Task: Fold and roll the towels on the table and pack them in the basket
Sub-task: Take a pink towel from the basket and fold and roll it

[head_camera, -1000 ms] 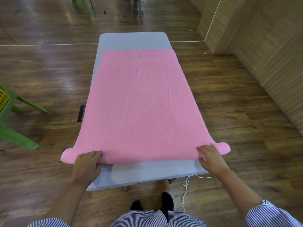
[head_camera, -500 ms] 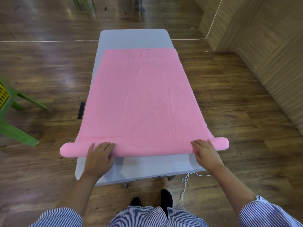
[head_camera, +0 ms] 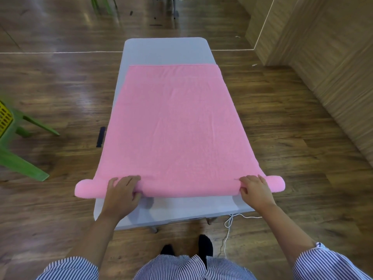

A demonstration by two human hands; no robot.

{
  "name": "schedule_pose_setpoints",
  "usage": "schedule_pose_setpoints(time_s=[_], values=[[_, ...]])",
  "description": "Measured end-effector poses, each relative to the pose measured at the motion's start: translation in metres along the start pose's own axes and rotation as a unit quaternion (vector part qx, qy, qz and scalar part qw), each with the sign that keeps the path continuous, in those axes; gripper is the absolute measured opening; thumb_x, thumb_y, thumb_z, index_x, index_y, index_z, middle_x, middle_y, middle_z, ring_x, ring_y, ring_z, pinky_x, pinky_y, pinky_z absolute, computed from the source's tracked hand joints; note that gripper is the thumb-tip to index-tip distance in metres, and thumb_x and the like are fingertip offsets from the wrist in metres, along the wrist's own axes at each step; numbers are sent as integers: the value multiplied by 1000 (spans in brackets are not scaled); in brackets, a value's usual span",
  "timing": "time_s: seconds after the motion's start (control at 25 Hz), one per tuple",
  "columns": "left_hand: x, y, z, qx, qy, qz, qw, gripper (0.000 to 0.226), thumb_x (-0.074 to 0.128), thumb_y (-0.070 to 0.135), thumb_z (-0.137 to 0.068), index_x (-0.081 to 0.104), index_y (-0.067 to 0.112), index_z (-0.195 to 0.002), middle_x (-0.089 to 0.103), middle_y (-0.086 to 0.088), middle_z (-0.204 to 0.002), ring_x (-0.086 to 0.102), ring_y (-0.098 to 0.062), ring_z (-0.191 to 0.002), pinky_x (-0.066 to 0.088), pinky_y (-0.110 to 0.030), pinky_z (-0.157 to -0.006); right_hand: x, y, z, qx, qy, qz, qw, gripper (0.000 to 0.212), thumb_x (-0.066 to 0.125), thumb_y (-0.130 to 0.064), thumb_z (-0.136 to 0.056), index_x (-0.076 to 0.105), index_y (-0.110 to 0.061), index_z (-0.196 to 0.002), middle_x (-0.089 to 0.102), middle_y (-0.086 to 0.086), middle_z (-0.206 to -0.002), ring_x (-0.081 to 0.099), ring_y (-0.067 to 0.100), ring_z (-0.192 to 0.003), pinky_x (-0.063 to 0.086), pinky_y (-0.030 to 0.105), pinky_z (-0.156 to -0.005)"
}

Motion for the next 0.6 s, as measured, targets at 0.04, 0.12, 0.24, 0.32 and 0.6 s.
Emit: schedule_pose_setpoints(time_s=[0.04, 0.12, 0.24, 0.32, 0.6], values=[[-5, -3, -1, -12, 20, -6, 1000, 40, 46, 32, -71, 66, 14, -101, 67, -2, -100, 62, -23, -91, 38, -46, -85, -4, -1, -1, -4, 24, 2, 1000, 38, 64, -4, -66, 66, -9, -104, 66, 9, -98, 61, 32, -93, 41, 52, -97], [-9, -6, 0, -27, 42, -14, 999, 36, 45, 31, -74, 65, 15, -99, 65, -2, -102, 62, -24, -95, 38, -49, -89, -11, -3, -2, -8, 62, -7, 998, 44, 68, 6, -60, 64, -4, -102, 64, 13, -100, 61, 35, -92, 45, 56, -90], [8, -14, 0, -34, -6, -11, 999, 38, 63, 30, -70, 65, 17, -105, 65, 0, -107, 62, -24, -101, 35, -60, -98, -4, -6, 1, -16, 38, -17, 999, 46, 66, 6, -66, 63, -3, -111, 63, 12, -108, 60, 32, -103, 35, 58, -101], [21, -18, -1, -29, -44, -18, 998, 52, 78, 12, -59, 65, 13, -110, 66, -4, -110, 62, -28, -102, 33, -64, -99, 7, -5, 0, -14, -25, -14, 999, 57, 62, 4, -68, 56, -4, -124, 57, 11, -121, 51, 29, -118, 22, 53, -111], [7, -8, -10, -6, -37, 10, 999, 25, 57, 12, -65, 68, 7, -87, 67, -5, -68, 61, -30, -57, 51, -35, -57, 5, 2, -7, 7, -42, -29, 999, 36, 57, -4, -75, 65, -4, -110, 68, 14, -101, 61, 34, -96, 32, 47, -104]])
Point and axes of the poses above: each hand's wrist, its own z-axis away from the middle knuckle, its own x-axis out of the palm, y = z × x, the point moved 10 cm from there along -z, towards the middle knuckle
